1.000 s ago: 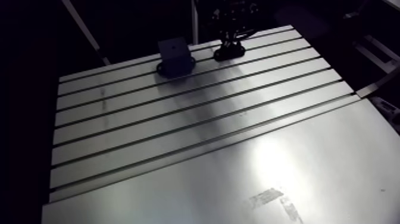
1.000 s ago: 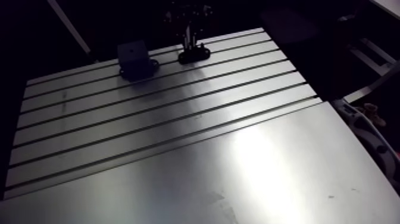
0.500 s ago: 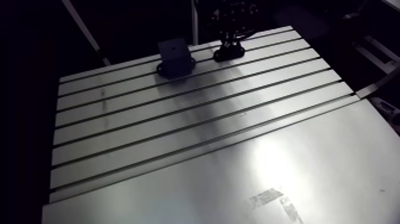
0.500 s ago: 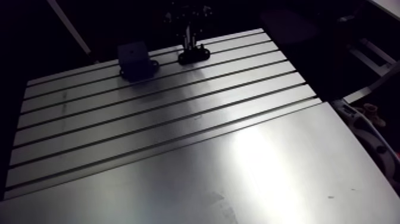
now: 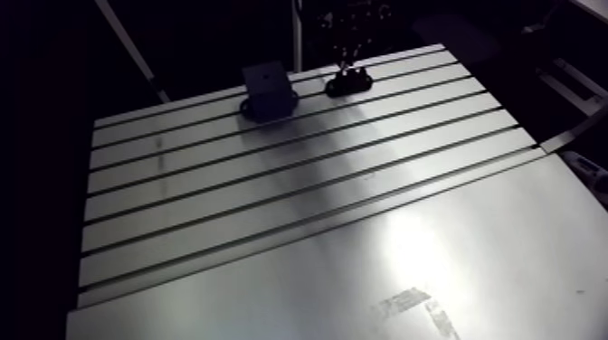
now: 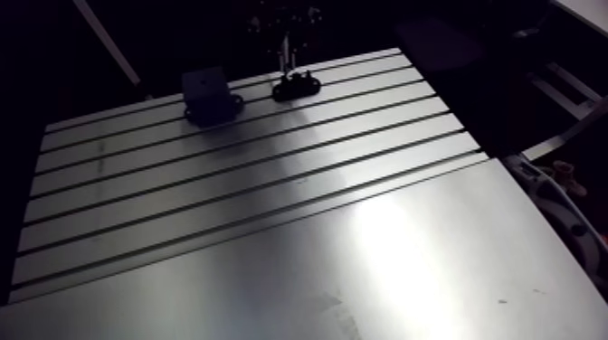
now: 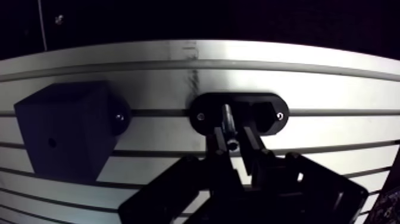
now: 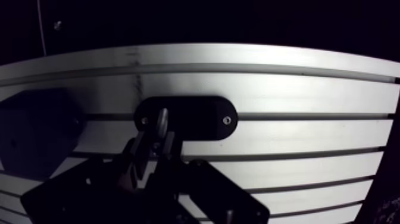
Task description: Pick up the M10 bolt and insert it into the hole until fully seated.
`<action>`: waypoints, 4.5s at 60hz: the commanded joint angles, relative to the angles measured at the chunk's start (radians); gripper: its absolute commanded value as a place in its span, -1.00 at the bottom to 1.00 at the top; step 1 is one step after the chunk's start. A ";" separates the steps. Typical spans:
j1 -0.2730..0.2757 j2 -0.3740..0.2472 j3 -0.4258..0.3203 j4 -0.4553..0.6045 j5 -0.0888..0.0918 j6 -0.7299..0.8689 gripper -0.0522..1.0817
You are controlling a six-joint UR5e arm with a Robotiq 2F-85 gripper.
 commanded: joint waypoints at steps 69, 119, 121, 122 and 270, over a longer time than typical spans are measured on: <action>0.087 -0.082 -0.217 0.423 -0.022 0.159 0.99; 0.213 0.033 -0.347 0.511 -0.022 0.234 0.99; 0.217 0.037 -0.351 0.511 -0.022 0.234 0.99; 0.219 0.042 -0.352 0.511 -0.022 0.234 0.99; 0.238 0.093 -0.360 0.537 -0.026 0.234 0.99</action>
